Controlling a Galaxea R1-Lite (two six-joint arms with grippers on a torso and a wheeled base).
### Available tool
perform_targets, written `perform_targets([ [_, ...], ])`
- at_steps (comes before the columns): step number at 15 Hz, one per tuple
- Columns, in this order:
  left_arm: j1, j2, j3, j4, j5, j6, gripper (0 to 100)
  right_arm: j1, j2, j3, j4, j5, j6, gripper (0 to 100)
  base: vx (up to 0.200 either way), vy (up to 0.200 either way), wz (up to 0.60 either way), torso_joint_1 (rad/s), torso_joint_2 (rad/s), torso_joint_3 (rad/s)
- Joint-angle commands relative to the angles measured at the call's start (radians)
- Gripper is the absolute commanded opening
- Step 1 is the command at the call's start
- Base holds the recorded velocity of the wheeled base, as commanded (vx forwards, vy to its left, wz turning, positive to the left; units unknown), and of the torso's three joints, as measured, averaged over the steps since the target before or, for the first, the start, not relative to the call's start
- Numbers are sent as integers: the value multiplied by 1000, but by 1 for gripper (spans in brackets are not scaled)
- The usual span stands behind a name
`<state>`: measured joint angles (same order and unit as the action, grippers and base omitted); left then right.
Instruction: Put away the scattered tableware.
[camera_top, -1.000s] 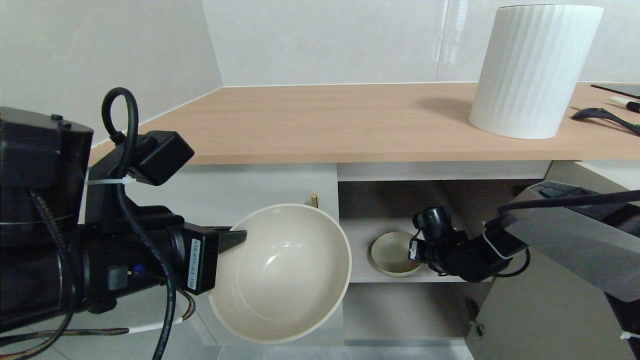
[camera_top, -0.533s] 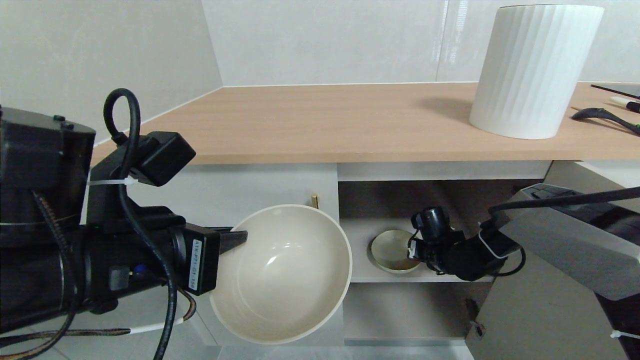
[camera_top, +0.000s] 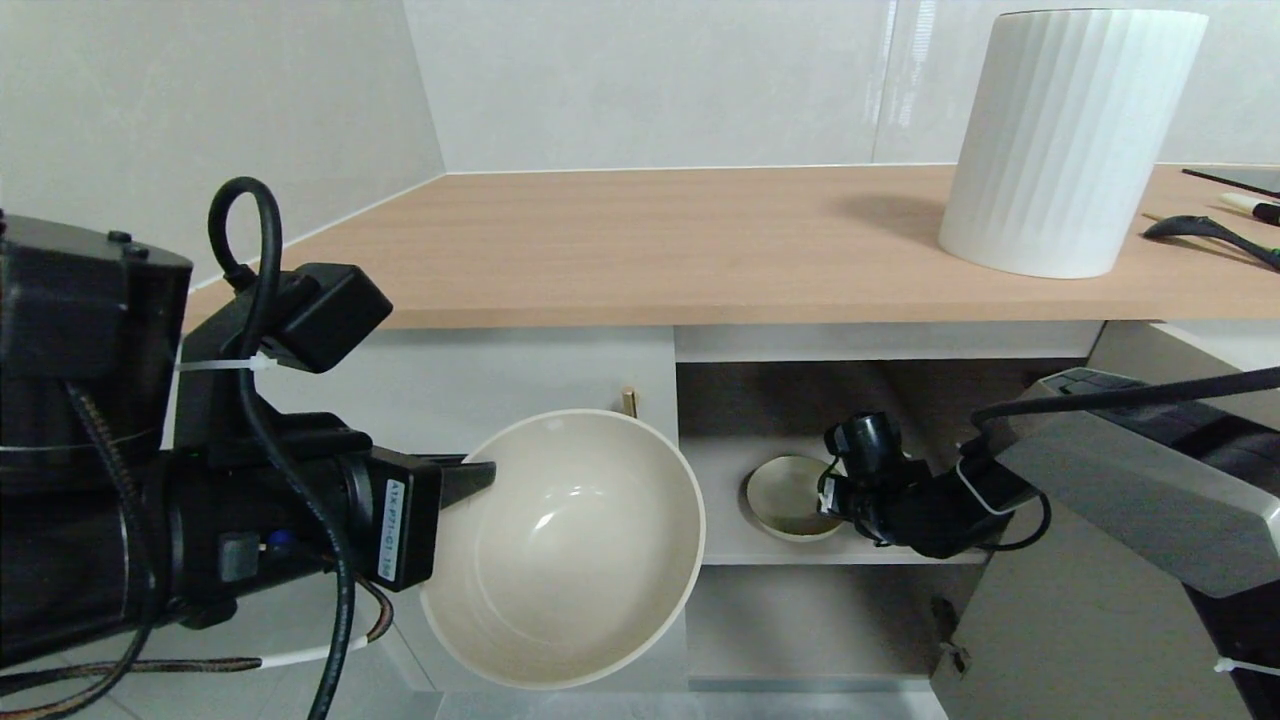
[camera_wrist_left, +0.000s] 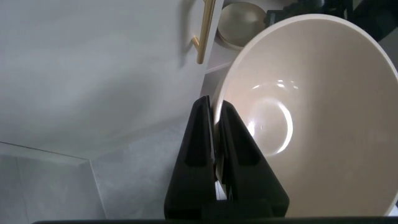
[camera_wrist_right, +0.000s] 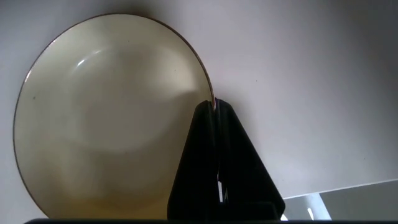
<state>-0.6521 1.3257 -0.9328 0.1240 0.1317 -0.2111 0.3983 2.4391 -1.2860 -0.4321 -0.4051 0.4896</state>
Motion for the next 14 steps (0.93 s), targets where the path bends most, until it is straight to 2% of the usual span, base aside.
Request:
perform_targets([
  [1, 0, 3, 0, 0, 0, -1, 0, 1, -2, 0, 0, 0, 0, 0, 0, 0, 0, 0, 0, 0],
  [2, 0, 3, 0, 0, 0, -1, 0, 1, -2, 0, 1, 0, 1, 100, 0, 0, 0, 0, 0, 0],
  [8, 0, 9, 0, 0, 2, -1, 0, 1, -14, 8, 0, 0, 3, 100, 0, 0, 0, 0, 0, 0],
  [10, 0, 52, 5, -1, 0, -1, 0, 8, -95, 74, 0, -1, 6, 100, 0, 0, 0, 0, 0, 0],
  [11, 0, 86, 6, -20, 2, -2, 0, 16, -147, 114, 0, -1, 4, 100, 0, 0, 0, 0, 0, 0],
  [13, -27, 179, 55, -159, 3, 1, 0, 71, -331, 267, 9, 20, -28, 100, 0, 0, 0, 0, 0, 0],
  [14, -43, 210, 77, -199, 5, 10, 0, 86, -399, 327, 9, 52, -72, 100, 0, 0, 0, 0, 0, 0],
])
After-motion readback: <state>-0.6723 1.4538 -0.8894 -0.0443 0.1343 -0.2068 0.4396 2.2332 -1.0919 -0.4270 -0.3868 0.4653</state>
